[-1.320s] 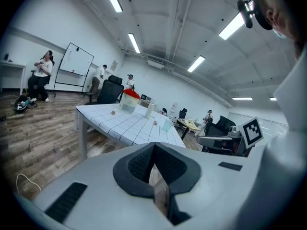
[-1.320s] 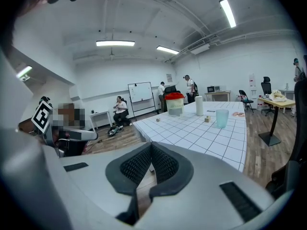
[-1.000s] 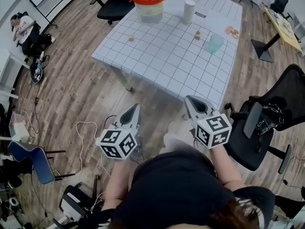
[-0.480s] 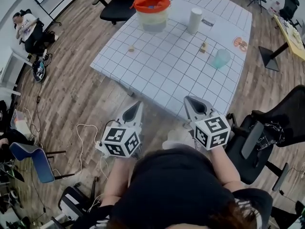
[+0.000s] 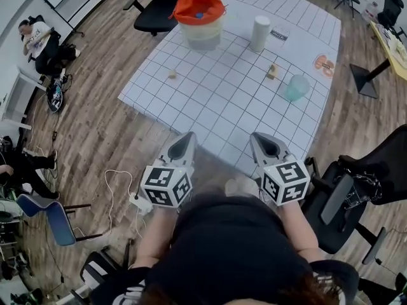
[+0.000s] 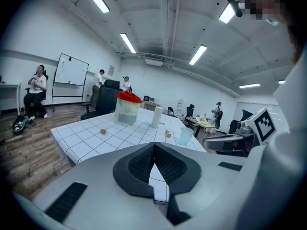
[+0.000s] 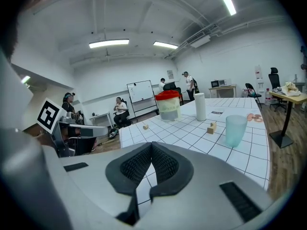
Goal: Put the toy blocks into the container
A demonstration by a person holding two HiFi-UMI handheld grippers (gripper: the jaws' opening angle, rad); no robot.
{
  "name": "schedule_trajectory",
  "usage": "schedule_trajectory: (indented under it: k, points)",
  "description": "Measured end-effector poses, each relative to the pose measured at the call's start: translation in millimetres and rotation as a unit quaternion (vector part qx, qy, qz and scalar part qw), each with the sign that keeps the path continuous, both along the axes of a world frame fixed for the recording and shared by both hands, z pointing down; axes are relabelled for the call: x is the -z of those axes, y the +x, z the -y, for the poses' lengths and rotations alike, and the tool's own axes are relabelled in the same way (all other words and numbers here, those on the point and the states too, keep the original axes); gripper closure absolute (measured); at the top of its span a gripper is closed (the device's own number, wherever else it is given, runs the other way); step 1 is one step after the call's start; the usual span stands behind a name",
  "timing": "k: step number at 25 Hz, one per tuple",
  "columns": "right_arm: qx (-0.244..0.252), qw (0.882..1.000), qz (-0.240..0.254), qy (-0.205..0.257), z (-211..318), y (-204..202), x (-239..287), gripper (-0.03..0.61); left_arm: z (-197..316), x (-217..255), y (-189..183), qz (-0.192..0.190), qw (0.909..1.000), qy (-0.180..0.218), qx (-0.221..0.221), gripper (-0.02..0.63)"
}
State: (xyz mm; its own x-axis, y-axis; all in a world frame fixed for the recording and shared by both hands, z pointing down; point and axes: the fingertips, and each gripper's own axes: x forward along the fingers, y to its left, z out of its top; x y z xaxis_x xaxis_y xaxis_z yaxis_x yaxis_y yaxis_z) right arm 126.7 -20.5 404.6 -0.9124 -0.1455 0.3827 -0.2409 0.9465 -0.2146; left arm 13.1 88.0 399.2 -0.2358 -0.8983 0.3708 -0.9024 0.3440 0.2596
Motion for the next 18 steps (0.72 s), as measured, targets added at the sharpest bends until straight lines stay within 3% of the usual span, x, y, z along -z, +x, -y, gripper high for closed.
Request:
schedule_trajectory:
  k: [12,15,18]
  points:
    - [-0.012,1.0,-0.018,-0.01,19.8,-40.8,-14.2,0.563,22.9,-2.5,-62.3,0.014,0.9997,0.0,0.02,0.584]
    - [-0.021,1.0,-0.019,-0.01,28.0,-58.8,-12.1,0.563,33.0,-1.4,-84.7,0.02,0.9997,-0.003,0.015,0.514]
    - [-0.03,0.999,-0.025,-0.003,35.7,-75.6,-11.4,0.563,43.3,-0.1,-111.3,0.026,0.9995,-0.002,0.018,0.483]
